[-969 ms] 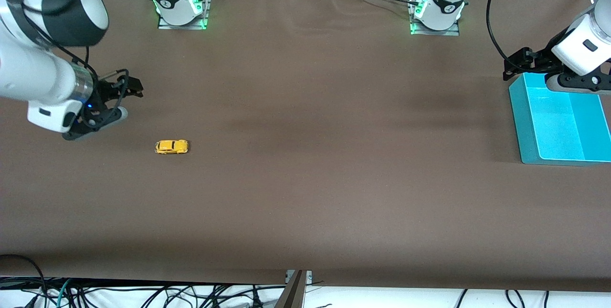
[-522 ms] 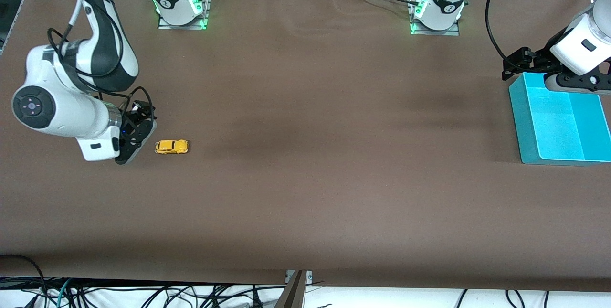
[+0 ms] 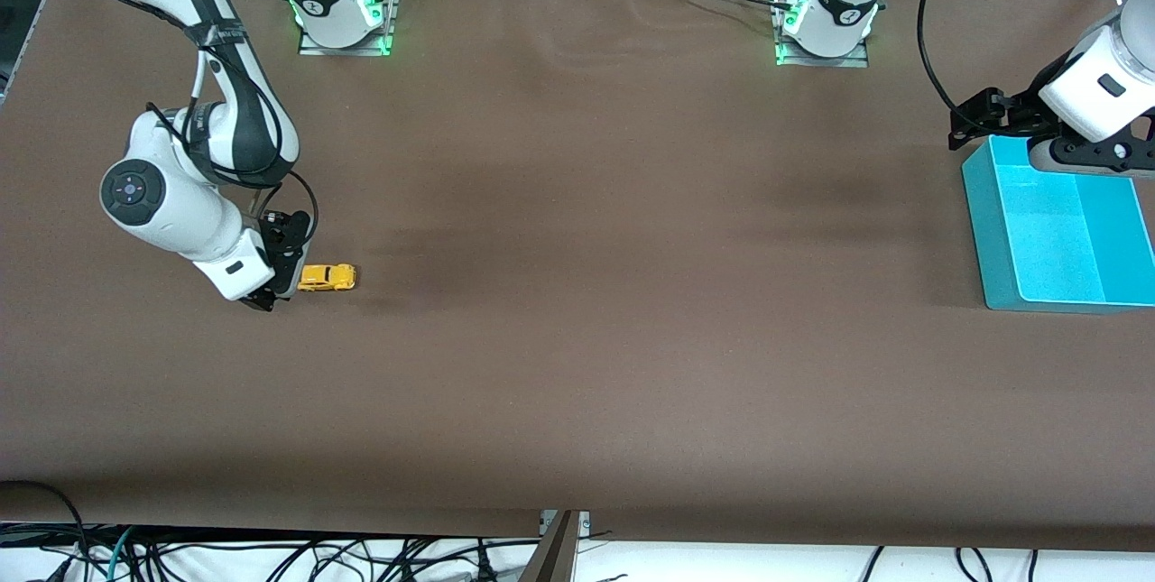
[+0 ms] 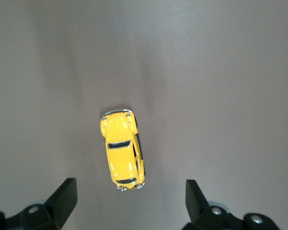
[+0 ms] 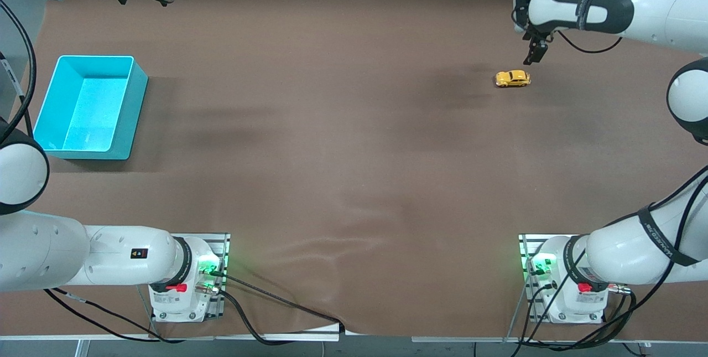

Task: Wind and store yellow beetle car
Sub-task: 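Move the right gripper down over the yellow beetle car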

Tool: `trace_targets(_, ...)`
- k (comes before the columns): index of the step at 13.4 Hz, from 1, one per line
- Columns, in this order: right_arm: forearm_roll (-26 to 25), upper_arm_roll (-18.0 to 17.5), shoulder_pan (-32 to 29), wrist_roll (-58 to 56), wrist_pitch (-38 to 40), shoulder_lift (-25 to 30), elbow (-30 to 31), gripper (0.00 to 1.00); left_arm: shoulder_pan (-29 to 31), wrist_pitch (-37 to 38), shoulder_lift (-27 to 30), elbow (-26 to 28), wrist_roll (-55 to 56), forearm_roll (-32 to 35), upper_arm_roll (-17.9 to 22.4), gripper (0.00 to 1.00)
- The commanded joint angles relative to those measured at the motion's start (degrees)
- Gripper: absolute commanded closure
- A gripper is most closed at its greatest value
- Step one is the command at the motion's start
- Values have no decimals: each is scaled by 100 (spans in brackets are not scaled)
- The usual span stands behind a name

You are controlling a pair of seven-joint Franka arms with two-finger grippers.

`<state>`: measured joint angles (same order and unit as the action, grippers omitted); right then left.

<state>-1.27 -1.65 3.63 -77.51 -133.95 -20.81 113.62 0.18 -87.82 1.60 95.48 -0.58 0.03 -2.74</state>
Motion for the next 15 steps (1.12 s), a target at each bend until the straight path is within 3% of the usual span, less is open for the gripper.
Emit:
trace_targets(1, 13, -29, -64, -562, -560, -98, 274, 0, -26, 133, -134, -240, 40, -73, -42, 0)
trace_targets(7, 30, -37, -64, -1055, -1624, -353, 767, 1, -9, 204, -134, -240, 31, -73, -86, 0)
trace_targets(12, 30, -46, -64, -1187, -1879, -450, 864, 2, 35, 212, -134, -240, -21, -73, -69, 0)
trace_targets(13, 30, -46, -72, -1196, -1906, -468, 881, 8, 44, 212, -134, -240, -12, -73, -60, 0)
trace_targets(15, 30, -46, -64, -1275, -1906, -468, 882, 35, 35, 212, -134, -240, 14, -73, -69, 0)
